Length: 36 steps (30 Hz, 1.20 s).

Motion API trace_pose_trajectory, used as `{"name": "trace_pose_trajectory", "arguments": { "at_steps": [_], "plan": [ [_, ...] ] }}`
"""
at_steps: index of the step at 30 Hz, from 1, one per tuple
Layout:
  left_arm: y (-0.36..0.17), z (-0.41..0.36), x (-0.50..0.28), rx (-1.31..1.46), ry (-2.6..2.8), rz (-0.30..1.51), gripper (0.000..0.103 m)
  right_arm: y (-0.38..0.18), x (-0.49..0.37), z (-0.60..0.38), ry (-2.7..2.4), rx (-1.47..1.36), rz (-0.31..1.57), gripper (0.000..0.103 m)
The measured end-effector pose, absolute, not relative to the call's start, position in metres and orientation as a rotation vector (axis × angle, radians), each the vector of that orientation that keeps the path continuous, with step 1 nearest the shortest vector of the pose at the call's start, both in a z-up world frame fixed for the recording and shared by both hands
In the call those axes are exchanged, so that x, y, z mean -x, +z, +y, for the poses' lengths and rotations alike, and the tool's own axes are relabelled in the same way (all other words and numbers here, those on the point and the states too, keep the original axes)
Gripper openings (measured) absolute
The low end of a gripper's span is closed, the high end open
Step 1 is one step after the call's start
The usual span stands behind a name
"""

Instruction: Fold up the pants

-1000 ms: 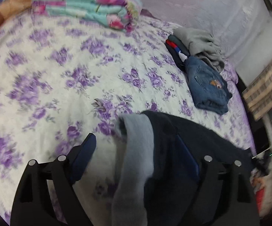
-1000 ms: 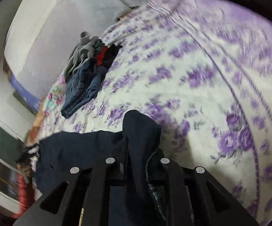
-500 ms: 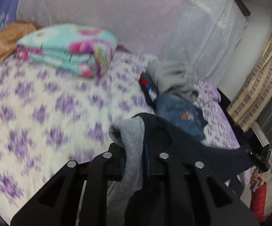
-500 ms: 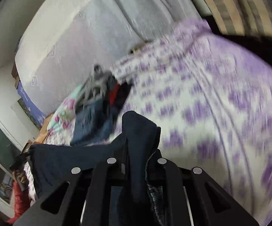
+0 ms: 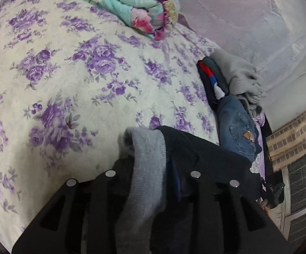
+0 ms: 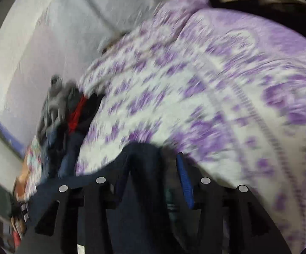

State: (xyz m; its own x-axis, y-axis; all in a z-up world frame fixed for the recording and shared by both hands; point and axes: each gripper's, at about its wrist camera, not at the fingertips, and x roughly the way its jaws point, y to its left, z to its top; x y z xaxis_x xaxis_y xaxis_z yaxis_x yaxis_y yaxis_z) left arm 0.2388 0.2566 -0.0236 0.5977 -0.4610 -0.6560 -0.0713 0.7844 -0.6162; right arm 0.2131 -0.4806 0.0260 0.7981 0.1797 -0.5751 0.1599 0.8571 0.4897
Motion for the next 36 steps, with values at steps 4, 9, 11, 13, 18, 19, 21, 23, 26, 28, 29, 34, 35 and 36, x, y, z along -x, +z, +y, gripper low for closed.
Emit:
{"name": "trace_pose_trajectory", "arguments": {
  "at_steps": [4,9,11,13,18,19,21,23,26,28,29,34,35,36],
  "plan": [
    [-0.001,0.259,-0.215,0.595,-0.203,0.754,0.065,0.052,-0.202,-0.486,0.063,-0.592,0.568,0.044],
    [0.014,0.270,-0.189,0.620,-0.216,0.628,0.070,0.059,-0.221,-0.426,0.202,-0.364,0.690,0.035],
    [0.008,0.269,-0.190,0.632,-0.239,0.669,0.070,0.040,-0.235,-0.408,0.189,-0.253,0.811,0.034],
    [-0.002,0.267,-0.196,0.638,-0.222,0.735,0.070,0.011,-0.250,-0.430,0.092,-0.314,0.887,0.000],
    [-0.016,0.286,-0.195,0.745,-0.216,0.762,0.070,0.058,-0.195,-0.486,-0.081,-0.501,0.687,0.011],
    [-0.018,0.290,-0.191,0.761,-0.211,0.764,0.070,0.064,-0.182,-0.488,-0.036,-0.515,0.691,0.016],
    [-0.017,0.295,-0.179,0.758,-0.207,0.766,0.070,0.071,-0.142,-0.479,0.035,-0.498,0.726,0.064],
    [-0.016,0.298,-0.161,0.756,-0.218,0.755,0.070,0.074,-0.103,-0.465,0.031,-0.426,0.715,0.072],
    [-0.014,0.299,-0.129,0.749,-0.231,0.770,0.070,0.063,-0.042,-0.454,0.075,-0.442,0.728,0.073],
    [-0.012,0.295,-0.110,0.717,-0.233,0.804,0.071,0.050,-0.020,-0.454,0.123,-0.487,0.752,0.073],
    [-0.012,0.293,-0.103,0.699,-0.228,0.821,0.073,0.042,-0.014,-0.452,0.135,-0.501,0.784,0.073],
    [-0.012,0.283,-0.072,0.669,-0.221,0.862,0.076,0.025,-0.028,-0.432,0.191,-0.489,0.829,0.073],
    [-0.013,0.282,-0.068,0.670,-0.217,0.864,0.077,0.020,-0.036,-0.426,0.225,-0.493,0.843,0.073],
    [-0.013,0.281,-0.065,0.671,-0.218,0.868,0.078,0.015,-0.041,-0.420,0.240,-0.483,0.861,0.073]
  ]
}}
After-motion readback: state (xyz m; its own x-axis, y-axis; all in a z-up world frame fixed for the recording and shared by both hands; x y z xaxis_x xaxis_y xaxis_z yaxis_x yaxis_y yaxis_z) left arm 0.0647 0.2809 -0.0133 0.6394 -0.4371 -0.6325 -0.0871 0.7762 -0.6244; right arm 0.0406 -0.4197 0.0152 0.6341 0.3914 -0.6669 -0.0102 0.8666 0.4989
